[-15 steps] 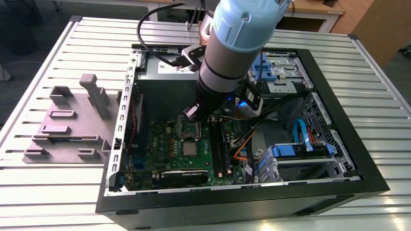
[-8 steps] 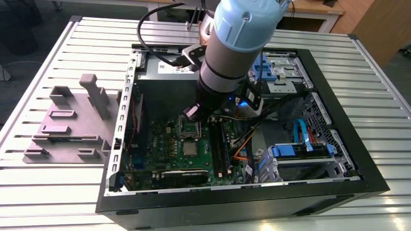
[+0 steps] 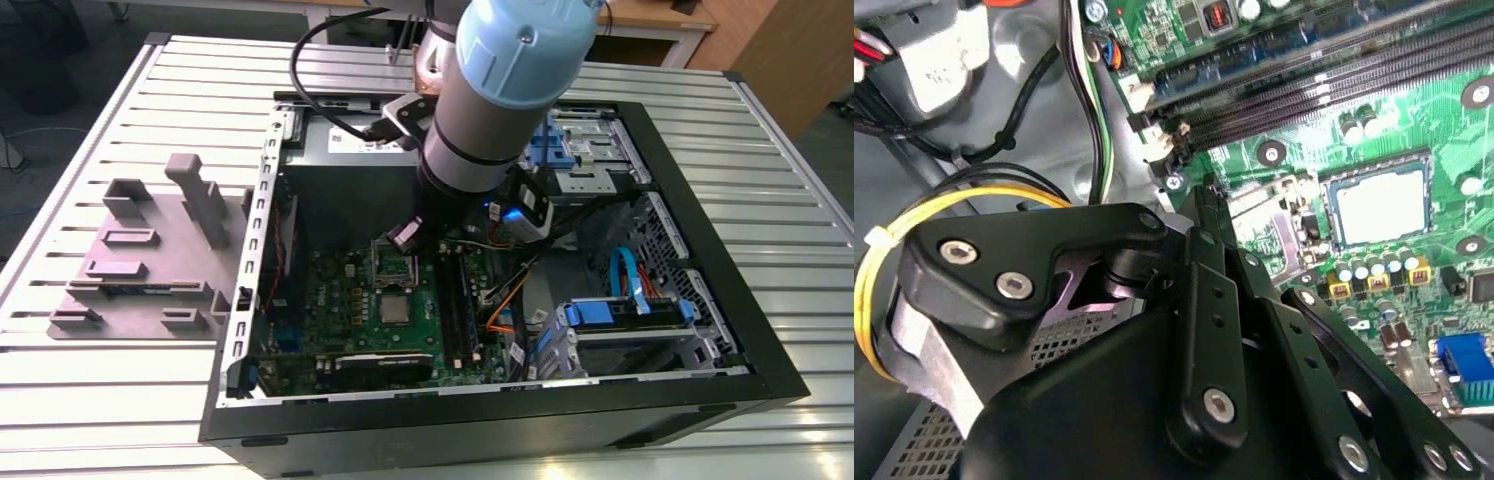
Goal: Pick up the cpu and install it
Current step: 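Close the cpu cover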
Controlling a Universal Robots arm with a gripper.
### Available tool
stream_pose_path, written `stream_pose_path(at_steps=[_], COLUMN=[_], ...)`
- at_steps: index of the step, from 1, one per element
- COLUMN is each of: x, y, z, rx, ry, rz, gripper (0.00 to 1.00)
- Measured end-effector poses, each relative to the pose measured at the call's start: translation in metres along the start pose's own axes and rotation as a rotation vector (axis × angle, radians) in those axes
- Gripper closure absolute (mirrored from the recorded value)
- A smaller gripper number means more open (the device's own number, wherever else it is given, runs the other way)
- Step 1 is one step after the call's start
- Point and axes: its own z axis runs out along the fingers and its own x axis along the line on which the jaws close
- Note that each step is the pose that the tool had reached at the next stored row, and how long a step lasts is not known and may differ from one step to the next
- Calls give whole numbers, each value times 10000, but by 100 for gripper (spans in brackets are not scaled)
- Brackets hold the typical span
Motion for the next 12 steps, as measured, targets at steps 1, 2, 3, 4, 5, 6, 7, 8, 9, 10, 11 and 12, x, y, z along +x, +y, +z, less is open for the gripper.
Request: stream_pose_path(at_steps=[1,2,3,4,5,6,7,8,9,10,11,12], x=[-10,-14,-14,-13,-11,-7,-3,3,8,9,9,10], y=[-9,-13,-14,-15,-18,-20,-22,-23,-23,-24,-24,-24], z=[0,1,5,6,7,7,8,9,11,11,11,12], rx=[-1,-1,-1,-1,-4,-9,-15,-18,-18,-13,-8,-4], ry=[10,17,17,17,15,10,5,-2,0,9,22,36], rz=[-40,-70,-72,-73,-74,-75,-77,-87,-135,-208,-305,-418], gripper=[89,89,89,89,89,89,89,89,89,89,89,89])
